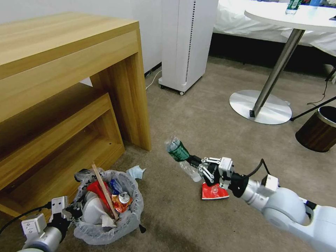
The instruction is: Pick up the trash bin and place the garbage on the floor into it.
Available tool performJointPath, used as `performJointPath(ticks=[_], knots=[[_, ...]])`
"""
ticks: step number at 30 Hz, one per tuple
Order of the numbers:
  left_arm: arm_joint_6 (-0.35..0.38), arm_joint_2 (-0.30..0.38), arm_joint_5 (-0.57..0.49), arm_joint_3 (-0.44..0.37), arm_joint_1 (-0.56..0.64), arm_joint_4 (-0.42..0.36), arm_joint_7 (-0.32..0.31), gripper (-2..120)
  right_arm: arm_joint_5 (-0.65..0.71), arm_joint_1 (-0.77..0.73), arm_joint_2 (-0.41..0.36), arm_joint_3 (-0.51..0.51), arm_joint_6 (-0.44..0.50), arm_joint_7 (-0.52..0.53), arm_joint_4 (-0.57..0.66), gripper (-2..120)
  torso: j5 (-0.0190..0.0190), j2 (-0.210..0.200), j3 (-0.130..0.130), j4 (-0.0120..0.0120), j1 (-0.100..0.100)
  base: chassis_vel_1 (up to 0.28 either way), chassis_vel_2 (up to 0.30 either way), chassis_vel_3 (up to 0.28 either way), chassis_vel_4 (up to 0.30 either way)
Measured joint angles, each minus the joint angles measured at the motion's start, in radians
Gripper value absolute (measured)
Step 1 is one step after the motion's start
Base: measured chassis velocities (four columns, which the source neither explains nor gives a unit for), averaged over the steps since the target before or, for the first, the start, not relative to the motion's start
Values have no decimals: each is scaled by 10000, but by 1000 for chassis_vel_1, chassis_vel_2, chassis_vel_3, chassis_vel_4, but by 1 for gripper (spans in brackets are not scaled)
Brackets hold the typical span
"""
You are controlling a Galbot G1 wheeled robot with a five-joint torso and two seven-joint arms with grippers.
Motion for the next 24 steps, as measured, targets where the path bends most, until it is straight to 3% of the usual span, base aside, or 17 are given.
performJointPath(ticks=[2,5,6,8,10,13,18,19,20,24], knots=[[-3,24,-29,-24,13,-34,2,1,8,243,287,-182,-145,71,-232,2,-2,0,0,-1,-1,0,0,0,0],[-15,64,-78,-77,66,-104,6,1,210,2090,1304,-1882,-300,536,-1116,2,-3,0,0,1,0,0,0,0,0],[-15,64,-78,-77,66,-104,6,1,210,2090,1304,-1882,-300,536,-1116,2,-3,0,0,1,0,0,0,0,0],[-20,19,-80,-85,93,-117,8,1,348,3238,2085,-2989,-282,614,-1689,2,0,0,1,4,0,0,0,0,0],[-22,8,-79,-92,95,-117,8,1,397,3476,2253,-3234,-276,621,-1785,2,-2,0,1,3,0,0,0,0,0],[-31,-56,-76,-126,97,-106,10,1,678,4483,3009,-4430,-181,590,-2169,2,-3,0,1,2,0,0,0,0,0],[-48,-140,-68,-149,44,-49,8,1,1064,5645,3653,-5788,50,360,-2437,2,-3,0,1,0,0,0,0,0,0],[-53,-218,-69,-184,-16,-30,2,1,1377,6565,4015,-6798,-6,459,-2464,2,-5,0,0,2,0,0,0,0,0],[-53,-246,-69,-191,-32,-23,-3,1,1482,6833,4128,-7147,-82,586,-2462,2,-5,0,1,2,0,0,0,0,0],[-56,-297,-81,-192,-138,15,-9,1,1740,7445,4428,-8013,-405,1007,-2432,2,-4,0,0,1,0,0,0,0,0]])
